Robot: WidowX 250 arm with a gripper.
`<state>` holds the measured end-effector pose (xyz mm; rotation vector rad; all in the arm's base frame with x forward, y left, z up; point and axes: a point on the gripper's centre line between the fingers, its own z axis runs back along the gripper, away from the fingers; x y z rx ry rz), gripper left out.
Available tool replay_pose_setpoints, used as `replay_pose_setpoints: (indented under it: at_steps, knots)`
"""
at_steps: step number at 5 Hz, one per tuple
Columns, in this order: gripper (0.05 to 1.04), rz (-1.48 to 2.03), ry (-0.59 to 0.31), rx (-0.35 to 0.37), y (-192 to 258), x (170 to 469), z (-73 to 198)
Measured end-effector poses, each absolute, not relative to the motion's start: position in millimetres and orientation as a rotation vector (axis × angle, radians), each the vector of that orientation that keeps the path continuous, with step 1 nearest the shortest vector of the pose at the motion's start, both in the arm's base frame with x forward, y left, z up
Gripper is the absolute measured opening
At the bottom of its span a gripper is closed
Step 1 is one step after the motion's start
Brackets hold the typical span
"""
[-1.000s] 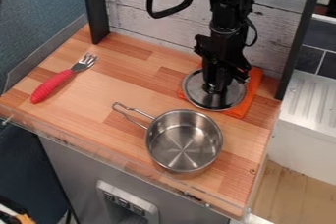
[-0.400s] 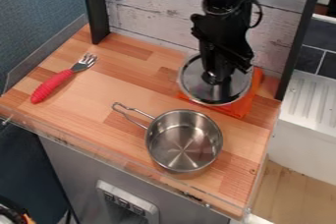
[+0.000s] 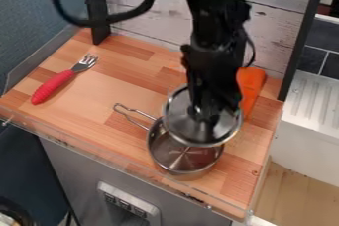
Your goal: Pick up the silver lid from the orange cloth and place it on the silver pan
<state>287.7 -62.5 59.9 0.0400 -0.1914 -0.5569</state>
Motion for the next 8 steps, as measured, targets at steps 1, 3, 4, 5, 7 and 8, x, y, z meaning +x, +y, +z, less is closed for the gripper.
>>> replay_pose_setpoints:
  at_steps: [1, 3, 4, 5, 7, 8]
  knots:
    - [0.285, -0.575, -0.161, 0.054, -60.9, 273.3, 46.7]
    - [0.285, -0.568, -0.143, 0.077, -52.3, 270.4, 32.9]
    - [0.285, -0.558, -0.144, 0.077, -47.4, 270.7, 32.0]
    - [0.285, -0.558, -0.137, 0.079, -46.1, 269.4, 29.2]
    - [0.655, -0.552, -0.118, 0.071, -42.5, 266.7, 28.5]
    - [0.943, -0.527, -0.111, 0.047, -44.6, 261.8, 37.3]
